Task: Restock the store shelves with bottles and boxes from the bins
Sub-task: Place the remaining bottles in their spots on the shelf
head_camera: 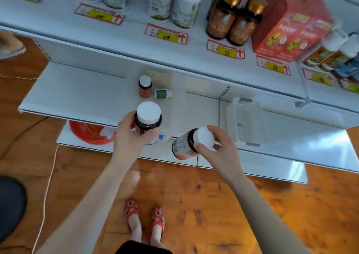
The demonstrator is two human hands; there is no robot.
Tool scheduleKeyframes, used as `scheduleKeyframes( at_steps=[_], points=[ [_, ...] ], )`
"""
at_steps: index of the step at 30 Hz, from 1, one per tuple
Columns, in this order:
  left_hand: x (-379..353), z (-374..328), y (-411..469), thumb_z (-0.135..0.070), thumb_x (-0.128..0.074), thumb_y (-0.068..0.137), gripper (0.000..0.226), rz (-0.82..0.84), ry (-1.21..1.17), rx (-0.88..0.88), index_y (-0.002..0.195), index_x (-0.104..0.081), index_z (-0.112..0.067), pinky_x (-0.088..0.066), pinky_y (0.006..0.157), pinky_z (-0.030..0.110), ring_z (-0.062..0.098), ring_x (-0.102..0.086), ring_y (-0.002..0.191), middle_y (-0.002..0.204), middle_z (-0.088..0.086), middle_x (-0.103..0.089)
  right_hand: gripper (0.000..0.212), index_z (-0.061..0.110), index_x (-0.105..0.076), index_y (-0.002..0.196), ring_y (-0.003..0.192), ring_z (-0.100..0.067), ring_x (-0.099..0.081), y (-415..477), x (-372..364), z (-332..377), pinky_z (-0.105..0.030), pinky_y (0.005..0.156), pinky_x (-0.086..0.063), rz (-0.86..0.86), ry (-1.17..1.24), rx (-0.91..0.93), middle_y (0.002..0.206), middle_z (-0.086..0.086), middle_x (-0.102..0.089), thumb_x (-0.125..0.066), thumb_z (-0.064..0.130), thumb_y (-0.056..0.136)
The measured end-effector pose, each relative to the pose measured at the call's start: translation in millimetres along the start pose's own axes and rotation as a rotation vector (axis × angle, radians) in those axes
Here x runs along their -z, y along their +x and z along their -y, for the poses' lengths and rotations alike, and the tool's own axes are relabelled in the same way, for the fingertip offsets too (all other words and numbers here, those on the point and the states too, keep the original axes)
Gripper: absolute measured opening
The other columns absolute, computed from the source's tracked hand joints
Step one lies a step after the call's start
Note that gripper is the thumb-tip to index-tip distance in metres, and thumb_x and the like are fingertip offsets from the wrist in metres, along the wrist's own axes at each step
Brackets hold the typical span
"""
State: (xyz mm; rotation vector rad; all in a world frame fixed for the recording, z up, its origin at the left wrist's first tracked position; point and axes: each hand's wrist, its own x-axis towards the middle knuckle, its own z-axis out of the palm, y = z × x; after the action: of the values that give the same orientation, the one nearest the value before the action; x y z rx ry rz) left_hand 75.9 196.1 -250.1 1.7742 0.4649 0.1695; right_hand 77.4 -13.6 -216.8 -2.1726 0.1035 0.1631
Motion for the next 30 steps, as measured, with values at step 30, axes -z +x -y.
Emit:
scheduleKeyframes(
  at_steps=[30],
  points=[
    [244,-133,-38,-0.023,-0.069,0.079,0.021,-0.396,-0.253,-0.136,0.091,-0.051,-0.021,-0.047,0.059,0.015,0.008,-0.058,0.08,0.091,-0.001,-0.06,0.026,0.018,-0.066,0.082,0.065,-0.008,-0.051,14,-69,287,-0.022,0.054,-0.038,0.484,-0.048,0.444,0.076,0.007,-0.058,-0.057,0.043,0.086]
  ],
)
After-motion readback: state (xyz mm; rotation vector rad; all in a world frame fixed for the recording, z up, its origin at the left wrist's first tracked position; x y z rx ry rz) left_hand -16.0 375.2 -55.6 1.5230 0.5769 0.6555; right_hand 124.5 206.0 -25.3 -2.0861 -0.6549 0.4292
